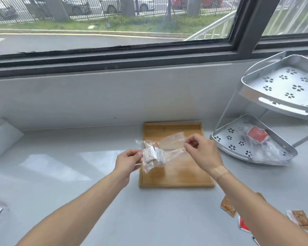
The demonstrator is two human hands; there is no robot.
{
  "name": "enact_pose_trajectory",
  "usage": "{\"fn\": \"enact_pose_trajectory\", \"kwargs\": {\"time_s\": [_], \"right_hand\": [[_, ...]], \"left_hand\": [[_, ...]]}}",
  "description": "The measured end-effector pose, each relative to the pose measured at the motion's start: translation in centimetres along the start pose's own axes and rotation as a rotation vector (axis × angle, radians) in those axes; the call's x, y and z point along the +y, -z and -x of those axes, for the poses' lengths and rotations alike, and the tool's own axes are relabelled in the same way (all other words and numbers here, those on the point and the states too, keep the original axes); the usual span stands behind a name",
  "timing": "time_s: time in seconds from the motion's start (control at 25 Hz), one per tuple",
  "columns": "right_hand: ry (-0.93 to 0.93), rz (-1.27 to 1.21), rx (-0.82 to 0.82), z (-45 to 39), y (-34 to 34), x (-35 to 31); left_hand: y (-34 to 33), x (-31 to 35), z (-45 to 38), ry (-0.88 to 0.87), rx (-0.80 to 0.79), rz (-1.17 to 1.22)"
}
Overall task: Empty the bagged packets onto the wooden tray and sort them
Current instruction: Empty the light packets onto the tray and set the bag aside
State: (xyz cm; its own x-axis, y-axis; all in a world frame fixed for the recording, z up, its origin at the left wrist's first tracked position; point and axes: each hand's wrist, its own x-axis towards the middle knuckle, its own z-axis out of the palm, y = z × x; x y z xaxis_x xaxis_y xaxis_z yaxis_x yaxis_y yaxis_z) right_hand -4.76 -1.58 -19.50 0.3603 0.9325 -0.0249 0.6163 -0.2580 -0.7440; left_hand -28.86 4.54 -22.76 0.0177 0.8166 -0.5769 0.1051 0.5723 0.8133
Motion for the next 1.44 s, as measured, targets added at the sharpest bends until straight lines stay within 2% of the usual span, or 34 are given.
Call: {"fn": "enact_pose_trajectory", "kwargs": {"time_s": [0.24, 0.36, 0.52, 0.68, 0.76, 0.84, 0.96, 1.16, 1.44], "right_hand": [[-0.146, -0.071, 0.047, -5.4, -1.7, 3.2], [-0.236, -0.111, 0.038, -7.3, -2.6, 4.6], [-0.389, -0.178, 0.007, -9.0, -3.7, 6.2], [-0.518, -0.205, -0.033, -9.6, -4.6, 7.1], [-0.562, -0.287, -0.072, -9.7, -5.0, 7.0], [-0.589, -0.379, -0.106, -9.5, -5.3, 6.7], [-0.583, -0.439, -0.113, -9.4, -5.5, 6.1], [-0.553, -0.581, -0.090, -9.7, -5.7, 4.7], [-0.525, -0.635, -0.105, -9.8, -7.5, 2.3]], "left_hand": [[-1.8, 5.6, -5.7, -0.173, 0.036, -0.335], [-3.2, 7.2, -7.6, -0.234, 0.046, -0.463], [-5.3, 9.5, -8.8, -0.374, 0.092, -0.757], [-6.6, 11.7, -8.7, -0.631, 0.128, -1.148], [-6.8, 12.6, -8.5, -0.777, 0.148, -1.262], [-7.0, 13.3, -8.3, -0.847, 0.158, -1.323], [-6.8, 14.0, -7.9, -0.864, 0.166, -1.373], [-6.3, 15.8, -7.0, -0.913, 0.222, -1.295], [-4.6, 17.7, -5.8, -0.946, 0.276, -1.262]]}}
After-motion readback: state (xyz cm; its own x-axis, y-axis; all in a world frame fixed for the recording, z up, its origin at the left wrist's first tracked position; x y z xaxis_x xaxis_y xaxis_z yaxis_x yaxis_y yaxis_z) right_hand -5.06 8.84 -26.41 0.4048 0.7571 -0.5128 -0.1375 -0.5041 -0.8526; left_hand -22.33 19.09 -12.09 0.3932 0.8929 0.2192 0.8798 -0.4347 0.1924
